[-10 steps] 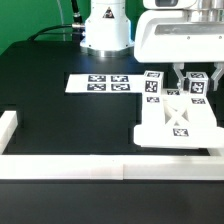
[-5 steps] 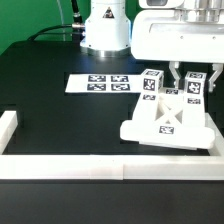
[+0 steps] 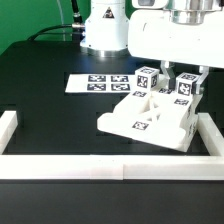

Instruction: Assemble chair

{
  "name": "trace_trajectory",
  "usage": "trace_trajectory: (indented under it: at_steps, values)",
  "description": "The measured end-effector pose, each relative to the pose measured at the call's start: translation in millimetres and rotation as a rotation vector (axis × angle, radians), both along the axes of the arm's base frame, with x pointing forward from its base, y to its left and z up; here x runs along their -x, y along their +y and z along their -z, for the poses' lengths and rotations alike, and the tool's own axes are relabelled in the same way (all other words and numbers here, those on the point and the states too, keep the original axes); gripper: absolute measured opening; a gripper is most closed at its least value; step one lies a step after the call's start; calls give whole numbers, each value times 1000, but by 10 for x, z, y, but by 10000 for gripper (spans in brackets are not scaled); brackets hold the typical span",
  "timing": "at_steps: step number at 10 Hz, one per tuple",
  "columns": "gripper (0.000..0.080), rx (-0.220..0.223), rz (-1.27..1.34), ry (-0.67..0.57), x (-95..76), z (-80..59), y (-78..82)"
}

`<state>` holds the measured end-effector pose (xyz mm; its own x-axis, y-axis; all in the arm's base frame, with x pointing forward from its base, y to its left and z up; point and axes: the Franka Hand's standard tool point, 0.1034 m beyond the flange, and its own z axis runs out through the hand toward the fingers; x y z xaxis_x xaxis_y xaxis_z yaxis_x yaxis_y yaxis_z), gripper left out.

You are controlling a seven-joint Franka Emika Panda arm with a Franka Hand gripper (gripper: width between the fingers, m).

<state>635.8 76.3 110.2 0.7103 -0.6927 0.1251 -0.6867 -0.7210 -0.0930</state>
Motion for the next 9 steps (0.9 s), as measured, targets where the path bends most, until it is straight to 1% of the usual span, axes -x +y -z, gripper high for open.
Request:
trace_trajectory:
  at_steps: [2,3,4,5,6,7,8,9]
  values:
    - [284,-7,102,-3,-8,-4,-67]
    - [284,-6,104,-4,-10,-5,-75]
    - [359,-6,101,-3,-7,0,-67]
    - [539,-6,101,-3,-6,4,-66]
    - [539,-6,101,-2,-5,6,-66]
    - [630,-6,101,-2,-5,8,-67]
    - [630,-6,101,-2,-4,9,-67]
    - [646,-6,101,-2,-4,10,-67]
